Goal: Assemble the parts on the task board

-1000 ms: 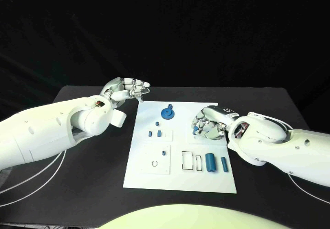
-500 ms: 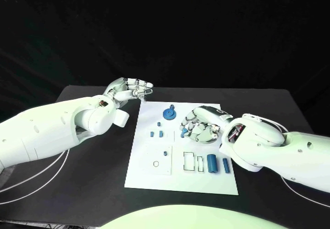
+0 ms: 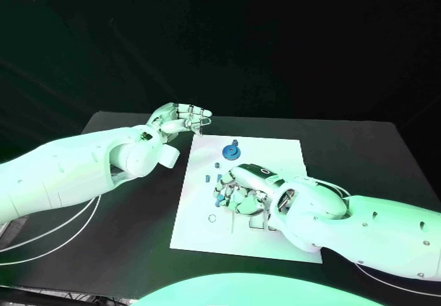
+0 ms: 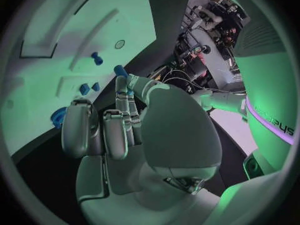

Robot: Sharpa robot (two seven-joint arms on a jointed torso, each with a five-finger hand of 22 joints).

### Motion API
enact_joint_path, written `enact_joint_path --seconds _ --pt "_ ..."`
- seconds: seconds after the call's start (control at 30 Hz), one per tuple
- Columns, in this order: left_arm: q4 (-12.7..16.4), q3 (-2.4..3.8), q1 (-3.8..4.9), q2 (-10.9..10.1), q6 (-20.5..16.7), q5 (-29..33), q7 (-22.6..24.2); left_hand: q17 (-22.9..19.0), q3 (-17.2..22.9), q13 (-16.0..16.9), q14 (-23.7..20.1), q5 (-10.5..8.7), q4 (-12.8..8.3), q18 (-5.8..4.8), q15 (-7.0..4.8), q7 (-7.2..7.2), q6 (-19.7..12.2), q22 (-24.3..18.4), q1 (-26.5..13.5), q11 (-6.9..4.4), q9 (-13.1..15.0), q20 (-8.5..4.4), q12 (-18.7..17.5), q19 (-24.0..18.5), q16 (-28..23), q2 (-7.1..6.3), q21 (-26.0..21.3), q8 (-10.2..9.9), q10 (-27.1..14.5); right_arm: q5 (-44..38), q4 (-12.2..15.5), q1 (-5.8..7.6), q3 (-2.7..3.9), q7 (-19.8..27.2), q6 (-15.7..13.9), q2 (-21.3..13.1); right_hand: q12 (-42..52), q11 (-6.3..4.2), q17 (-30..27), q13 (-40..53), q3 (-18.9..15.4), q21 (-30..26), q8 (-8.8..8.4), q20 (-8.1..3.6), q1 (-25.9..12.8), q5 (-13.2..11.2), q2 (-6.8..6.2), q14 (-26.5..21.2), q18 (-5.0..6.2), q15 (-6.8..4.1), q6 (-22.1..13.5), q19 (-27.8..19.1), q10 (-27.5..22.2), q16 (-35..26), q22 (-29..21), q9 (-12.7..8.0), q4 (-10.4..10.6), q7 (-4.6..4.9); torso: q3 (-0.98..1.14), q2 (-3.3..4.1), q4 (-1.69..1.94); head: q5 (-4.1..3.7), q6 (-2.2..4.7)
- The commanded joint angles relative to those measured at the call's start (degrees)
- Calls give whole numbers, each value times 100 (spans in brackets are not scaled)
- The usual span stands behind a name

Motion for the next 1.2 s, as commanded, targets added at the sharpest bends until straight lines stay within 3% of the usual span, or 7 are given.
enact_joint_path --seconds 0.03,0.2,0.47,1.2 --pt "2 2 5 25 101 -6 40 -5 6 7 -35 14 -33 81 -8 6 -28 5 25 -3 -7 26 24 -13 -36 25 33 -7 -53 -192 -71 -100 -6 220 -8 110 -40 0 -2 6 14 -15 272 -41 -40 25 7 280 -73 -26 -21 205 25 7 1034 494 -37 15 -5 6 2 47 -20" --pt "-1 1 5 37 108 -5 39 -5 6 7 -35 14 -33 81 -8 6 -28 5 25 -3 -7 26 24 -13 -36 25 33 -7 -53 -249 -216 -223 -28 252 38 267 -45 1 -2 8 22 -12 273 -40 -43 29 6 280 -74 -25 -25 206 23 7 1035 499 -52 18 -3 5 -1 91 -42" --pt "2 1 5 33 113 -5 33 -5 6 7 -35 14 -33 81 -8 6 -28 5 25 -3 -7 26 24 -13 -36 25 33 -7 -53 -287 -375 -315 -54 252 83 361 -58 8 -11 19 21 -10 281 -36 -102 45 -18 278 -75 -18 -36 206 25 3 1038 519 -78 24 -1 9 -5 120 -74" --pt "12 1 6 5 123 -4 9 -8 2 6 -36 13 -34 78 -4 8 -29 13 15 -1 -10 28 32 -21 -37 26 42 -7 -57 -546 -556 -354 -80 78 421 395 -65 7 -6 26 30 -1 287 -34 -117 70 -18 279 -77 -18 -40 208 28 5 1042 530 -101 22 0 7 -3 143 -134"
